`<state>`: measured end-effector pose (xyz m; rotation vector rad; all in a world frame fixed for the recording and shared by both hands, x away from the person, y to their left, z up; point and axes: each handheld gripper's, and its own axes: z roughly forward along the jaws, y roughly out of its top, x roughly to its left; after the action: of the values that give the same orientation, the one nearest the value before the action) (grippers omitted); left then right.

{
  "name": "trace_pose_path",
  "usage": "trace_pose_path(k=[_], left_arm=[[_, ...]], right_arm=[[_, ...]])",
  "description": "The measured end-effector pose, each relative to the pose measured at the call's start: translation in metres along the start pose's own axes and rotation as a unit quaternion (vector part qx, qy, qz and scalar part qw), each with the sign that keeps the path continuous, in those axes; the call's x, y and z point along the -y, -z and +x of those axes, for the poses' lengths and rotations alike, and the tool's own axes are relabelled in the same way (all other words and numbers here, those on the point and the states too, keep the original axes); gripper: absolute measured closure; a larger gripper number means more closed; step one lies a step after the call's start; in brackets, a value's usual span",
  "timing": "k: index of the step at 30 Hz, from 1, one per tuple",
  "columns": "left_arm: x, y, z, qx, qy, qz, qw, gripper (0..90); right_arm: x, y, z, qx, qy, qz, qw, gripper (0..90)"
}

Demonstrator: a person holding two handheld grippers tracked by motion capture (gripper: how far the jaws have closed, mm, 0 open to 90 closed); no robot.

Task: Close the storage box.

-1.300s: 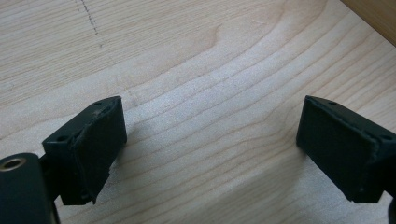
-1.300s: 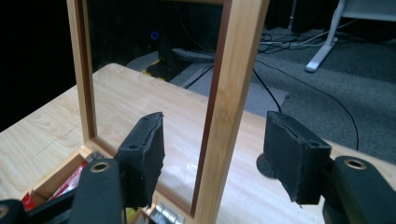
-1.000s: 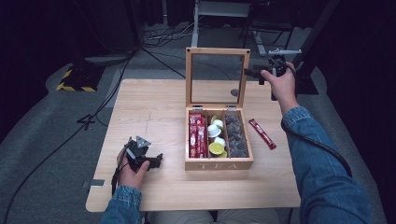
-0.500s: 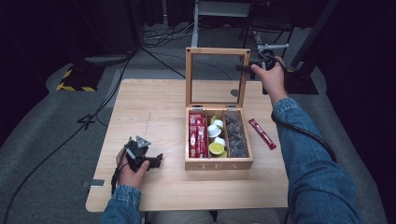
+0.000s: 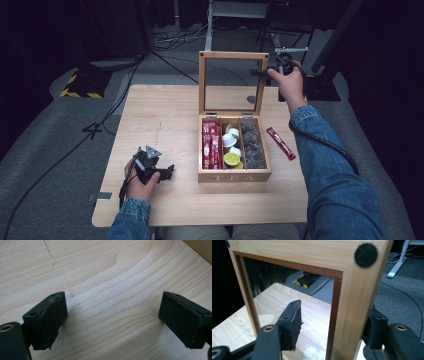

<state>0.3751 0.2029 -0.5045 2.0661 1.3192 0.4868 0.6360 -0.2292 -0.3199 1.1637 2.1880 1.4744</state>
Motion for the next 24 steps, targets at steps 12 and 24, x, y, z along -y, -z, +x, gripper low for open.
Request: trace_pose_path(k=[12, 24], left_arm=[[0.000, 0.000, 0.000, 0.000, -0.003, 0.000, 1.0000, 8.7], [0.000, 0.000, 0.000, 0.000, -0.003, 0.000, 1.0000, 8.8]], right_arm=[[0.000, 0.025, 0.021, 0.003, 0.023, 0.007, 0.9997, 42.3], [0.008, 0.056, 0.043, -0.006, 0.041, 0.005, 0.9991, 44.0]])
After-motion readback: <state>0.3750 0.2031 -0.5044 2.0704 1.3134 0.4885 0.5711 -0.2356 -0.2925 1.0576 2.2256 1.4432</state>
